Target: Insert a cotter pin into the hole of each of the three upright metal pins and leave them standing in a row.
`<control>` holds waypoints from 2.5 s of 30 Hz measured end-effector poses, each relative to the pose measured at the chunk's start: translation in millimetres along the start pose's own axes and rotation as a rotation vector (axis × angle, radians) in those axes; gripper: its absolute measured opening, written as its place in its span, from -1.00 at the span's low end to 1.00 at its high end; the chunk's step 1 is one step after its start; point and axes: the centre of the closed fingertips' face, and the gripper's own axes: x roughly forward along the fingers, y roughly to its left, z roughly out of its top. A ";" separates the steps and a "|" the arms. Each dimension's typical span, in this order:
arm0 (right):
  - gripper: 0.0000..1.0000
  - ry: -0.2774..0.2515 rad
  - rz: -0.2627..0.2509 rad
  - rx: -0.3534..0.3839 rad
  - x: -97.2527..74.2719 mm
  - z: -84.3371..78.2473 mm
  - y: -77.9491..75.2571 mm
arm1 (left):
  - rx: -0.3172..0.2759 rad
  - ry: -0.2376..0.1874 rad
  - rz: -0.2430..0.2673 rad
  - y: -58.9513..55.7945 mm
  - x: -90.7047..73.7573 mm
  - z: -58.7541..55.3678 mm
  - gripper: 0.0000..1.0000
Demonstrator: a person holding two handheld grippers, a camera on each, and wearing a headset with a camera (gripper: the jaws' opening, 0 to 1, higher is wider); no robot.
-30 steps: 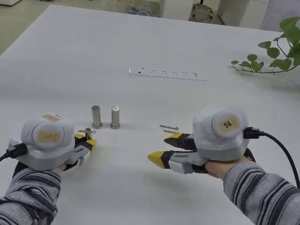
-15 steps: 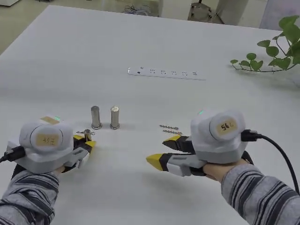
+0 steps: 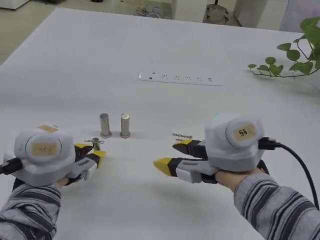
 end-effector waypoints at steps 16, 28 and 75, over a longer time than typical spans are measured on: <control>-0.29 -0.054 0.002 0.010 29.1 30.8 -6.8 | -0.022 -0.032 -0.004 -14.2 -30.5 2.6 -0.13; -0.44 -0.094 0.004 0.033 59.9 51.1 -11.4 | -0.086 -0.054 -0.006 -20.2 -42.7 0.9 0.15; -0.83 -0.056 -0.035 -0.035 125.5 51.2 -19.2 | -0.066 -0.083 0.000 -23.7 -51.4 7.2 0.24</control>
